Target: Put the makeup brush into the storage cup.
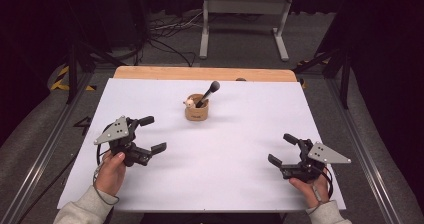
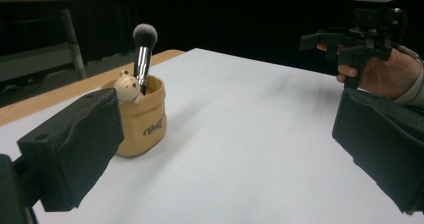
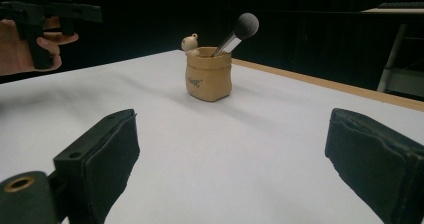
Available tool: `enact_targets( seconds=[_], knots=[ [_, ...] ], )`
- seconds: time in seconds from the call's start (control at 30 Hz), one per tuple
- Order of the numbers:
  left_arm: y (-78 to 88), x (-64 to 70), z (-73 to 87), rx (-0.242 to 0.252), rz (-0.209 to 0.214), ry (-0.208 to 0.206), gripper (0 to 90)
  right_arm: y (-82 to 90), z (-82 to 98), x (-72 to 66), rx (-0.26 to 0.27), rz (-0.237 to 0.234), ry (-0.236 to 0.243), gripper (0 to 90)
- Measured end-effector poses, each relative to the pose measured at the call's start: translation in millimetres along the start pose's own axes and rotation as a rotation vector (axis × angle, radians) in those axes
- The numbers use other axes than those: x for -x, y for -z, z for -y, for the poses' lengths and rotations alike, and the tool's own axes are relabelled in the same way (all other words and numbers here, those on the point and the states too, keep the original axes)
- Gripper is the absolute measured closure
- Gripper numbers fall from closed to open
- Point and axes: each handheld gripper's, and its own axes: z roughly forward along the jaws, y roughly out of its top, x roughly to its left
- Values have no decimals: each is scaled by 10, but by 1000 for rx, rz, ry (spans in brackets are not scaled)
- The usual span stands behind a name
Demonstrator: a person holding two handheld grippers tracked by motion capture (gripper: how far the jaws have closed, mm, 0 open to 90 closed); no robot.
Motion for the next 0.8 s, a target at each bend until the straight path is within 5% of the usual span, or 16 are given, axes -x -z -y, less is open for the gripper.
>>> enact_targets(
  seconds=[0.8],
  knots=[
    [64, 49, 469, -67, -88, 9, 6, -5, 40, 61, 1, -9, -9, 69]
  ],
)
